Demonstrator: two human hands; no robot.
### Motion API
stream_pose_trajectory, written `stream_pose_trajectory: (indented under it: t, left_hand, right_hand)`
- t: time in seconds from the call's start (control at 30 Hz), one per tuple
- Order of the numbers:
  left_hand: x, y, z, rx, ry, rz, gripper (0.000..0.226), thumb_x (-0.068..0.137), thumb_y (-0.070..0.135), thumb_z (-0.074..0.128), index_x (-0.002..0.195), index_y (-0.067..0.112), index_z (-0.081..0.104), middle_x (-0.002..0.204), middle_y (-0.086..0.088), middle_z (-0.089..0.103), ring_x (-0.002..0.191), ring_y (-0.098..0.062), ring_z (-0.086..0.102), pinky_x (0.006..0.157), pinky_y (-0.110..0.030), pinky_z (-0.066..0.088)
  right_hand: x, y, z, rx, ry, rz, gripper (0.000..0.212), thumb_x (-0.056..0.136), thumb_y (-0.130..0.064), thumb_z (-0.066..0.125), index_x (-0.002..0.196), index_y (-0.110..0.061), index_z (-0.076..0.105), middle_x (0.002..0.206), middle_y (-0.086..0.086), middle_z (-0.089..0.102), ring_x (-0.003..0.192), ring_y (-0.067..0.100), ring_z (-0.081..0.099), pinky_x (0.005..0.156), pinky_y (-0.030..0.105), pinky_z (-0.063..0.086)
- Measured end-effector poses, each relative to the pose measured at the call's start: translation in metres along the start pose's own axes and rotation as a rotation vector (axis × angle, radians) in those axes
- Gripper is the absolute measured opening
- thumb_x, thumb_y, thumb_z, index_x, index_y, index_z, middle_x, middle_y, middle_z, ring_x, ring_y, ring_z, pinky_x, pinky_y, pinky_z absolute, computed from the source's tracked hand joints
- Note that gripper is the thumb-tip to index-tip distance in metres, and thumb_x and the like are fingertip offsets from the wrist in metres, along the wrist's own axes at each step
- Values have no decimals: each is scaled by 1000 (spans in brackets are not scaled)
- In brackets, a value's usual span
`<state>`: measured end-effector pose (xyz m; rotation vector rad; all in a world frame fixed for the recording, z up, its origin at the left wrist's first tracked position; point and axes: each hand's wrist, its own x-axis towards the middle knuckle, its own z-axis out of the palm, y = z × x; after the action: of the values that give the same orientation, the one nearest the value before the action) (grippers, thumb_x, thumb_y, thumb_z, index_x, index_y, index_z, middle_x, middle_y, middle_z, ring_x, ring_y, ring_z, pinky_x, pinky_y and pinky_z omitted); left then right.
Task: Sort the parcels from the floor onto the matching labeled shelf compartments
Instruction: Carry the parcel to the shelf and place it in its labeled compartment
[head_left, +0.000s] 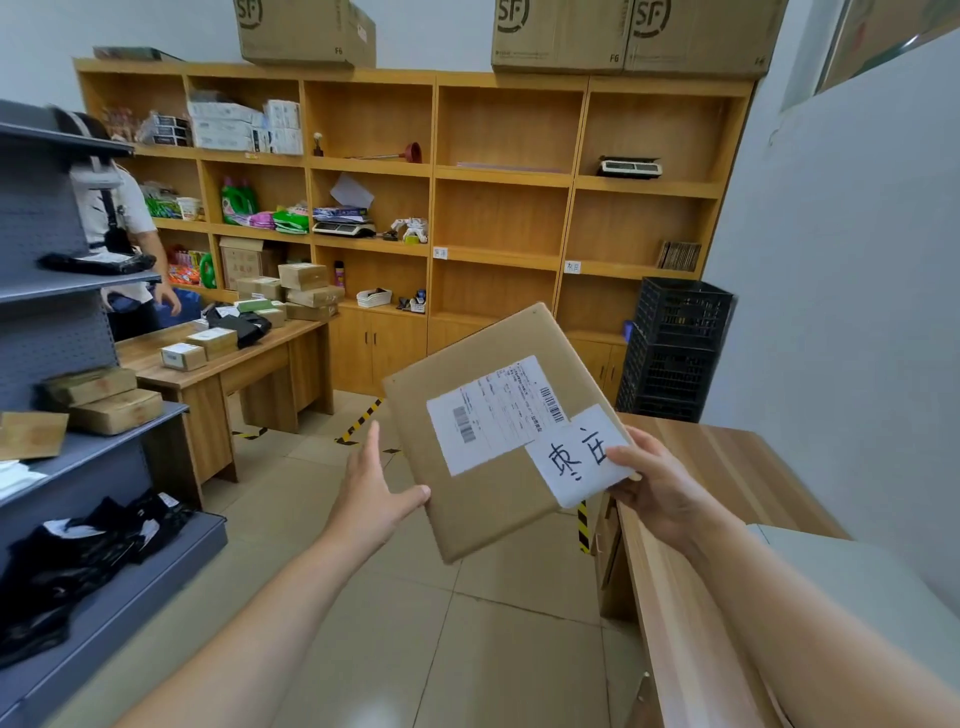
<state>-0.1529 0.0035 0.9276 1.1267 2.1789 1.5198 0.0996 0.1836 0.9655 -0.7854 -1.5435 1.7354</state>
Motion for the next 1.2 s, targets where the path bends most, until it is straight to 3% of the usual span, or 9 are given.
stream_pose_trajectory:
  t: [0.1, 0.23, 0.4, 0.57, 0.7, 0.77, 0.93, 1.0, 1.2]
  left_hand:
    - [3, 5, -8, 263, 34, 109, 113, 69, 36, 75, 146, 30, -8, 158, 1, -2, 144, -19, 0, 114, -44, 13]
    - [6, -3, -15, 332, 12, 90, 115, 65, 43, 77, 147, 27, -2, 158, 1, 4, 144, -19, 1, 116, -44, 11]
    - [-2, -12, -27, -96, -255, -18, 98, 63, 33, 80, 142, 29, 23, 133, 2, 49, 116, -17, 50, 93, -32, 45]
    - [-12, -10, -42, -322, -325, -18, 100, 50, 38, 81, 136, 34, 31, 119, 10, 55, 107, -9, 56, 77, -18, 50]
    - [-16, -11, -54, -433, -269, -25, 93, 45, 39, 83, 125, 46, 34, 118, 7, 54, 110, -17, 56, 80, -28, 54]
    - [-17, -14, -61, -513, -221, -33, 92, 46, 36, 84, 124, 46, 36, 114, 4, 55, 107, -21, 58, 83, -37, 55]
    - [-12, -21, -65, -639, -109, -64, 71, 71, 13, 77, 125, 37, 38, 101, 6, 51, 90, -7, 56, 65, -23, 56]
    - [-7, -28, -65, -695, -68, -88, 71, 64, 23, 83, 120, 38, 41, 104, -2, 55, 91, -16, 61, 70, -28, 56]
    - [4, -50, -61, -693, 30, -157, 56, 79, 22, 69, 127, 29, 41, 99, -8, 60, 77, -18, 63, 70, -30, 50]
  right_hand:
    - [5, -14, -2, 6, 26, -36, 95, 44, -28, 83, 130, -10, 45, 106, 15, 67, 88, 24, 66, 68, 32, 54]
    - [6, -23, 3, 79, 40, -48, 94, 51, -15, 80, 134, -10, 37, 118, 18, 59, 95, 30, 62, 78, 39, 54]
    - [9, -34, 9, 90, -9, -42, 120, 37, -23, 92, 139, -7, 32, 133, 26, 50, 108, 38, 60, 87, 49, 53]
    - [11, -45, 20, 98, -34, -93, 114, 41, -26, 90, 138, -3, 34, 130, 28, 52, 108, 39, 59, 79, 45, 56]
    - [8, -56, 43, 118, -6, -145, 52, 78, -16, 68, 122, 1, 48, 112, 23, 61, 98, 35, 62, 70, 42, 59]
    - [7, -59, 61, 108, 73, -159, 40, 87, -19, 60, 122, -2, 49, 112, 19, 64, 97, 31, 64, 75, 43, 57]
    - [-1, -45, 112, -147, 195, -231, 39, 91, -29, 55, 129, -29, 45, 112, 3, 65, 93, 20, 66, 75, 41, 56]
    - [-5, -27, 129, -248, 197, -266, 51, 91, -29, 54, 137, -38, 34, 115, -6, 59, 95, 16, 62, 71, 35, 54]
    - [-12, 36, 145, -431, 180, -310, 80, 88, -23, 61, 145, -41, 8, 145, -10, 35, 124, 14, 43, 99, 40, 47]
